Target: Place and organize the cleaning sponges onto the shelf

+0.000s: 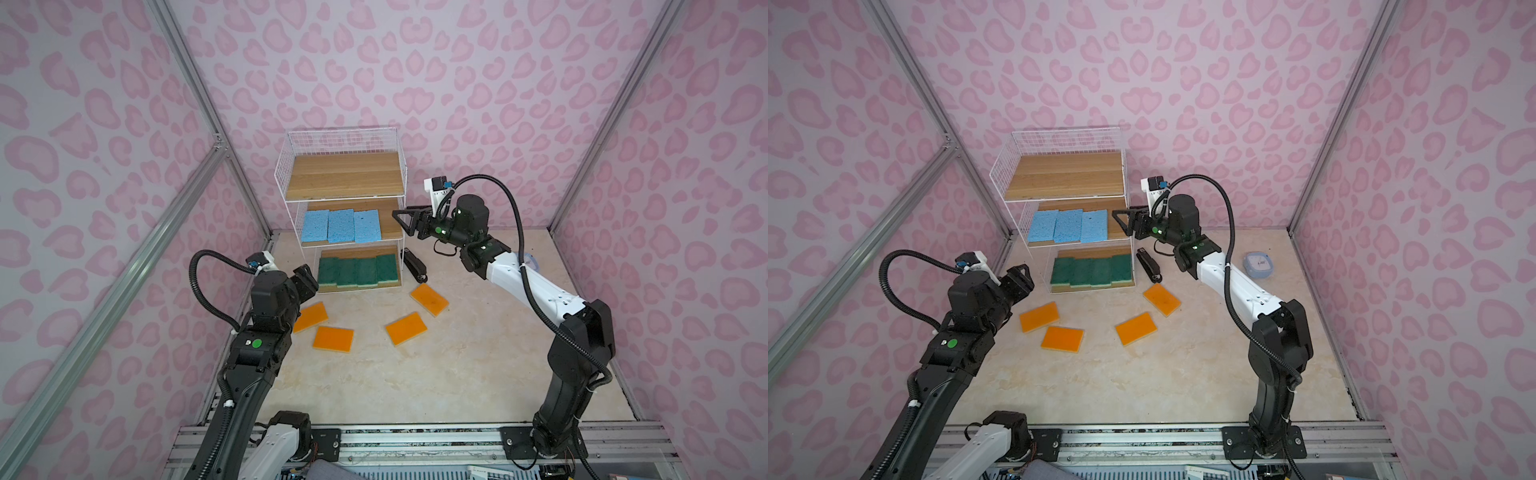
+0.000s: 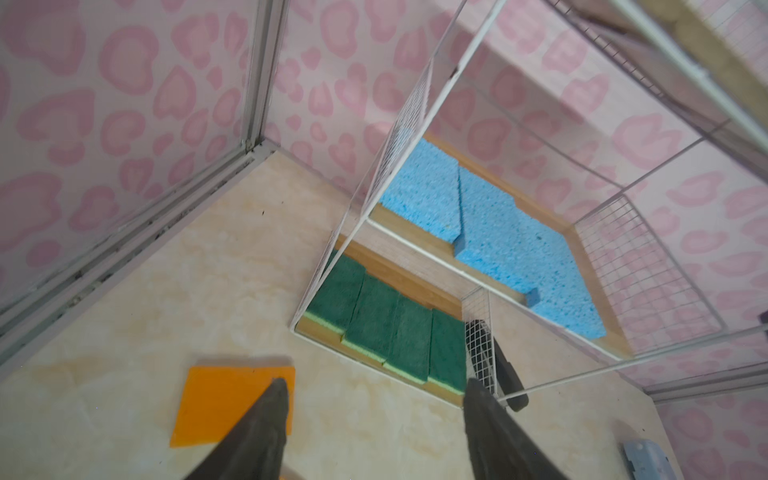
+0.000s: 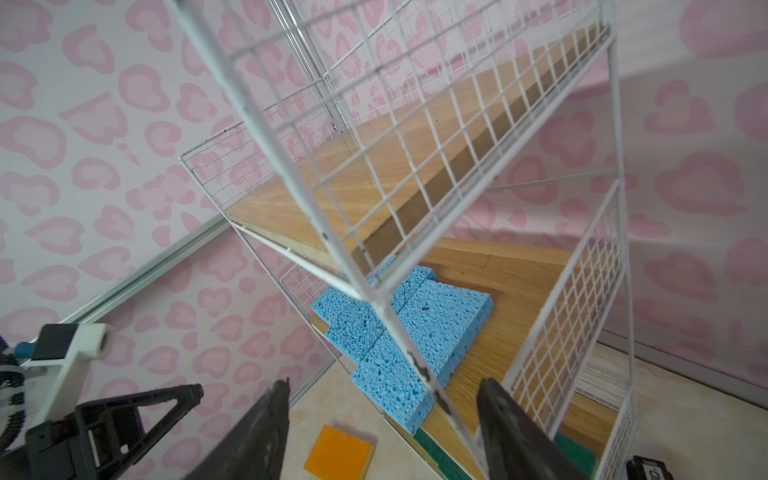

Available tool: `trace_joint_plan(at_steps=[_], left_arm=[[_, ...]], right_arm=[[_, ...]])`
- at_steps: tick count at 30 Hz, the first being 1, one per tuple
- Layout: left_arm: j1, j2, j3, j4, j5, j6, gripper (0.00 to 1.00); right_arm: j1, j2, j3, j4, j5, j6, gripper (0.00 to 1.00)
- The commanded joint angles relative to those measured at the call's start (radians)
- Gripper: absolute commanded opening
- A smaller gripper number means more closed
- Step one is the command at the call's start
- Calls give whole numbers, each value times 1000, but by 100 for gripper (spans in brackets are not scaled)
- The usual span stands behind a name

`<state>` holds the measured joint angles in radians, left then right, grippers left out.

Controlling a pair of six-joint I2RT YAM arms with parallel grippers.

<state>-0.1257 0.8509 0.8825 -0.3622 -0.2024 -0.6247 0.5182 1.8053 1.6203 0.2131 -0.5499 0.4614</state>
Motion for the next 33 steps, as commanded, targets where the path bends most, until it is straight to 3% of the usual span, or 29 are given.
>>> trace_joint_plan(at_steps=[1,11,17,21,33], left_arm=[[0,-17,-62,-113,53,-101,69],[1,-21,-244,-191,160,-195,66],[0,-5,-368,-156,194,-240,62],[-6,11,-439,-98,202,-259,56],[-21,140,-510,48,199,-268,57]], right_arm=[[-3,-40,-61,19,22,7,77],[-34,-250,-458,106,51,96,80],[-44,-293,-634,152,13,151,74],[-43,-300,-690,171,-4,166,72],[-34,-271,-694,191,-39,199,72]])
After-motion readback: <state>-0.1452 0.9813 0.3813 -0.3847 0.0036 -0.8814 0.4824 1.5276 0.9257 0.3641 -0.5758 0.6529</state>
